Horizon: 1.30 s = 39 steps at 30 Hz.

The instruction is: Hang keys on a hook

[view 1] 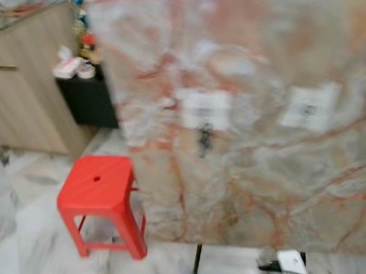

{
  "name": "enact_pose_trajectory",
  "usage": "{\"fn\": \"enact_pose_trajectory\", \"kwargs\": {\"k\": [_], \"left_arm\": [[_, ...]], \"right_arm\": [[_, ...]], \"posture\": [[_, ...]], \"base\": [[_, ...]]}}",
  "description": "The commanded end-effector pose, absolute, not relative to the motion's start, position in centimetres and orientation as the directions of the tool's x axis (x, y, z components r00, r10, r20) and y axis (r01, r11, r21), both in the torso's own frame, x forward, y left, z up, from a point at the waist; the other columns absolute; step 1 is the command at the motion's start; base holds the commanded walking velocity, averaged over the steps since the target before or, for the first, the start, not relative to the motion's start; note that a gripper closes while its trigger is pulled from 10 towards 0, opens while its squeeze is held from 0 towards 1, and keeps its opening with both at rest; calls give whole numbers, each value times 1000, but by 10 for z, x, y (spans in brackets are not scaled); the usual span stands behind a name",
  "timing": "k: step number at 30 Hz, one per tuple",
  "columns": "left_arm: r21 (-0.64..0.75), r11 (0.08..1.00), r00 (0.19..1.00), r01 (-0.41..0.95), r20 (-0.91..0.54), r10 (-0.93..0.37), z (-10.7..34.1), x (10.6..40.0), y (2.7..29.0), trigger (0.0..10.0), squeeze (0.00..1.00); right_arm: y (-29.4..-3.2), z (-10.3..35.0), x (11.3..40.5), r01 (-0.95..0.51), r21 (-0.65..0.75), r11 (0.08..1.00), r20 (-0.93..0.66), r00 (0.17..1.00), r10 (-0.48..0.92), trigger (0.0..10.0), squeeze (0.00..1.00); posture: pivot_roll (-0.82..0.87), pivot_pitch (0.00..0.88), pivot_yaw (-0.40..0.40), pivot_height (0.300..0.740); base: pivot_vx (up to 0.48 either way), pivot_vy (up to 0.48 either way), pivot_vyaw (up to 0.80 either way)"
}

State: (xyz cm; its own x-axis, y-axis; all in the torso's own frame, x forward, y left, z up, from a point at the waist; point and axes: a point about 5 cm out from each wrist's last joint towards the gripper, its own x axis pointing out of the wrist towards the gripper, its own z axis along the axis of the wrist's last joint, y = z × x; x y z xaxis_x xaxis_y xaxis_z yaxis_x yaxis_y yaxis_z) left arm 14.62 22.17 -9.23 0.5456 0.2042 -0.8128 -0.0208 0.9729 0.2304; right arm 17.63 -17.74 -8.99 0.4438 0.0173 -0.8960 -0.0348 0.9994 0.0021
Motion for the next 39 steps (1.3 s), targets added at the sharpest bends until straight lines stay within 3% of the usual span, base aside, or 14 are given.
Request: {"fn": "enact_pose_trajectory", "kwargs": {"k": [1, 17, 27, 39], "left_arm": [[218, 976, 534, -8, -824, 188, -95, 143, 214, 10000, 0], [218, 976, 520, -11, -832, 192, -96, 139, 219, 10000, 0], [214, 977, 517, -6, -836, 186, -96, 140, 216, 10000, 0], [210, 978, 529, -2, -829, 179, -94, 151, 209, 10000, 0]], "right_arm": [[-190, -90, 173, -10, -19, 1000, -900, 436, -13, 10000, 0], [-192, -90, 173, -47, -28, 998, -899, 439, -5, 10000, 0], [-192, -89, 173, -47, -27, 999, -897, 442, -4, 10000, 0], [-192, -90, 173, -41, -26, 999, -900, 436, -6, 10000, 0]], "posture": [[-18, 0, -55, 740], [-17, 0, -59, 740], [-19, 0, -58, 740], [-20, 0, -58, 740]], "base": [[0, 480, 0], [0, 480, 0], [0, 480, 733], [0, 480, 0]]}}
